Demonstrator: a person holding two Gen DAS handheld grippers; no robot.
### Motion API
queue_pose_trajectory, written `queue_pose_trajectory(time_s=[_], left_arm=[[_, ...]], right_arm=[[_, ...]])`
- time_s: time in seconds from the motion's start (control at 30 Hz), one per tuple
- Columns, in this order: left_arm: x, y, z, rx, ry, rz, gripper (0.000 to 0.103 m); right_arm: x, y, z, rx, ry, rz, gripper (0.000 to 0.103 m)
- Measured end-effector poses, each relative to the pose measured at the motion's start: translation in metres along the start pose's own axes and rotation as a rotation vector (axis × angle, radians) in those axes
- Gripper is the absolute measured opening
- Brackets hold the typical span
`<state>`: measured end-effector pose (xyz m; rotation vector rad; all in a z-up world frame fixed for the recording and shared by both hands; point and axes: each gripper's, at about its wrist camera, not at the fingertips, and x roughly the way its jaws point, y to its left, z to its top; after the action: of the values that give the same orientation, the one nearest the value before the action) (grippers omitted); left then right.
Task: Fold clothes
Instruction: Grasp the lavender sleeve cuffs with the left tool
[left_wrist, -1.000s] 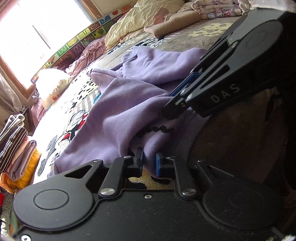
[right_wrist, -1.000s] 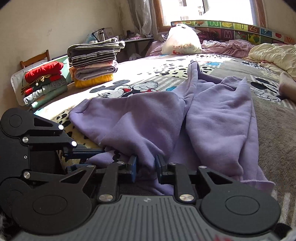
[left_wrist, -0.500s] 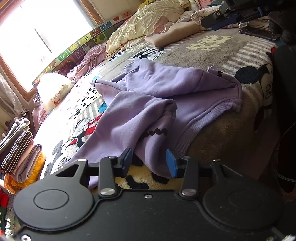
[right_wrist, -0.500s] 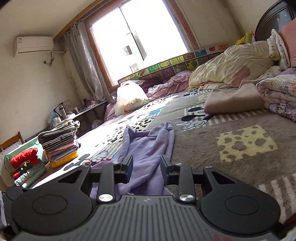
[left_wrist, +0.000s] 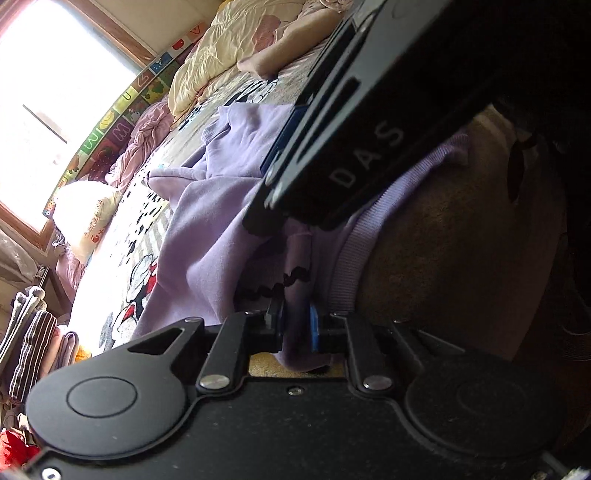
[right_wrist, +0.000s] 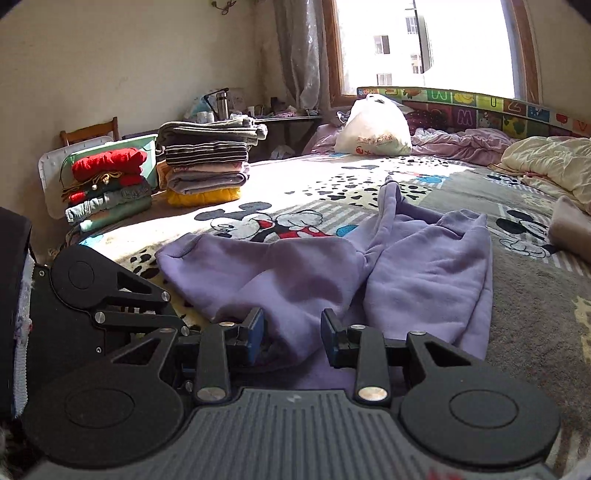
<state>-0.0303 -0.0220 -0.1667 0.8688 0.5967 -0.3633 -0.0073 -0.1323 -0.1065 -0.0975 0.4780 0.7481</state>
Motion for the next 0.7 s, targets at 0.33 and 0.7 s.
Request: queue_pose_trajectory(time_s=[0.33,0.7], left_arm=[[-0.031,0.086,0.011,-0.225,0.014,-0.156,0.016],[0.117,0.236,0.076,-0.939,-0.051,-0.196,0.018]], right_arm=[[0.014,-0.008,-0.014,0.053,0.048,0.007,0.031],[0.016,-0.023,-0.028,0.134,0.032,0.052,0.031]])
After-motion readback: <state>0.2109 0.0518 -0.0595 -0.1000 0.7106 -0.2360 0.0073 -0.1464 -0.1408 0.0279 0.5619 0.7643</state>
